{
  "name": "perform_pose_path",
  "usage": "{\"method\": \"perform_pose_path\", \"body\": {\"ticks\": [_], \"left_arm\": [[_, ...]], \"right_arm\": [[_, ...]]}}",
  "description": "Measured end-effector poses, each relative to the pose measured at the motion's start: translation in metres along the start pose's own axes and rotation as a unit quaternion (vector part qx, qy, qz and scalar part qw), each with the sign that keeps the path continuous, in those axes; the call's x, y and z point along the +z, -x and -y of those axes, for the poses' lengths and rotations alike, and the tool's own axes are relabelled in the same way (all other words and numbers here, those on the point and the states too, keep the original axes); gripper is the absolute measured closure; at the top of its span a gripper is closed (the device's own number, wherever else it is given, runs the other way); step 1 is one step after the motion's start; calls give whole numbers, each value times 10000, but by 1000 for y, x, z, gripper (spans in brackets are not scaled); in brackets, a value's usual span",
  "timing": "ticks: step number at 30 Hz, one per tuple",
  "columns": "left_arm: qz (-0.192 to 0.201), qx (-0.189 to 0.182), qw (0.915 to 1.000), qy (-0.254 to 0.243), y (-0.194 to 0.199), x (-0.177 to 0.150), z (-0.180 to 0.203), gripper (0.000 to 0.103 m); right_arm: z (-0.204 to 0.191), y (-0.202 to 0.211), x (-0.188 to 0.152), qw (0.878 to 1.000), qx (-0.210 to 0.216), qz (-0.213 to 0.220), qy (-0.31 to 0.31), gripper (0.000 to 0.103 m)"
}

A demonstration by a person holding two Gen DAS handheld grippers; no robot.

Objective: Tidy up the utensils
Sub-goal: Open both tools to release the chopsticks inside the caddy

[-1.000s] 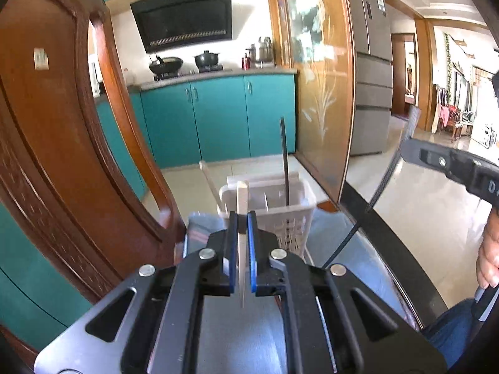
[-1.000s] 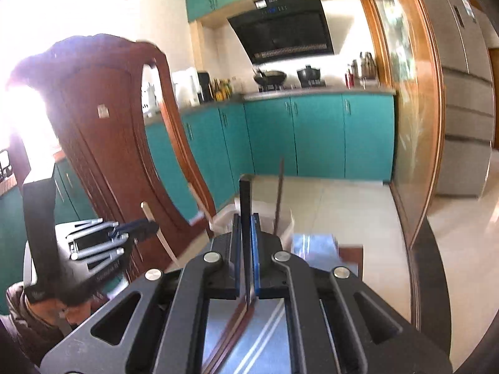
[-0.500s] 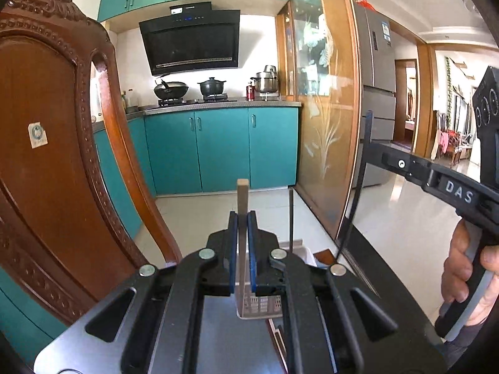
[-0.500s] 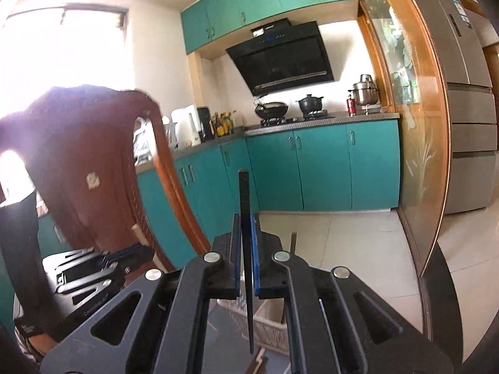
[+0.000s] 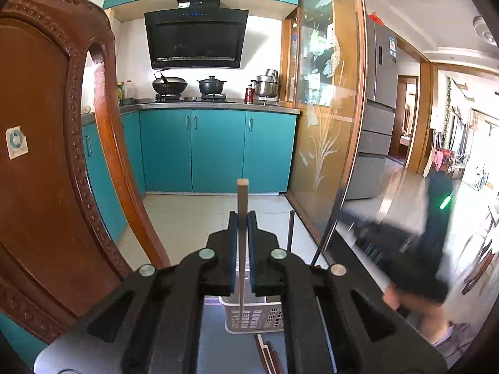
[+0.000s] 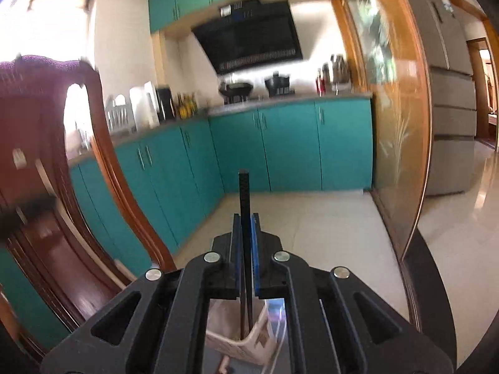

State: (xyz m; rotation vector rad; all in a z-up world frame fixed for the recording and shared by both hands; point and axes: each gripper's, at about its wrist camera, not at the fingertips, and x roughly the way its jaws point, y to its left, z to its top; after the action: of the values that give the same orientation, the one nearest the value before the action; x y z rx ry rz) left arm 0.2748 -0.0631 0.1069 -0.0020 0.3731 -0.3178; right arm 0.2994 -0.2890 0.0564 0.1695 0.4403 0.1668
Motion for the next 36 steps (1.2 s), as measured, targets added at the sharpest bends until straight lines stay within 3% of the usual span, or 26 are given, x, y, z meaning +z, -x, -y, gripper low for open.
{"method": "perform_pose_path", "body": {"ticks": [7,11,16,20,26,36], "left_arm": [[294,-62,9987,410,-1,7,-10,96],[501,110,9963,684,-6,6,-17,96],[565,54,9923,1099,-12,7,-32,96],[793,140,9876,1349,-9,8,-42,96],[828,323,9847,1499,-18,6,-48,96],[-132,618,9942,874,-75,-31,-19,96]], "right_arm": [[1,-13,-26,9990,26,-412,176,95],[3,-1,-33,9989,84,-389,249,81],[-1,17,-51,9976,310,-380,484,80],[-14,20,-71,9934,634,-607,742,80],[-38,-1,-109,9789,963,-1444,1080,80],[-43,-54,-174,9462,887,-3028,717,80]]}}
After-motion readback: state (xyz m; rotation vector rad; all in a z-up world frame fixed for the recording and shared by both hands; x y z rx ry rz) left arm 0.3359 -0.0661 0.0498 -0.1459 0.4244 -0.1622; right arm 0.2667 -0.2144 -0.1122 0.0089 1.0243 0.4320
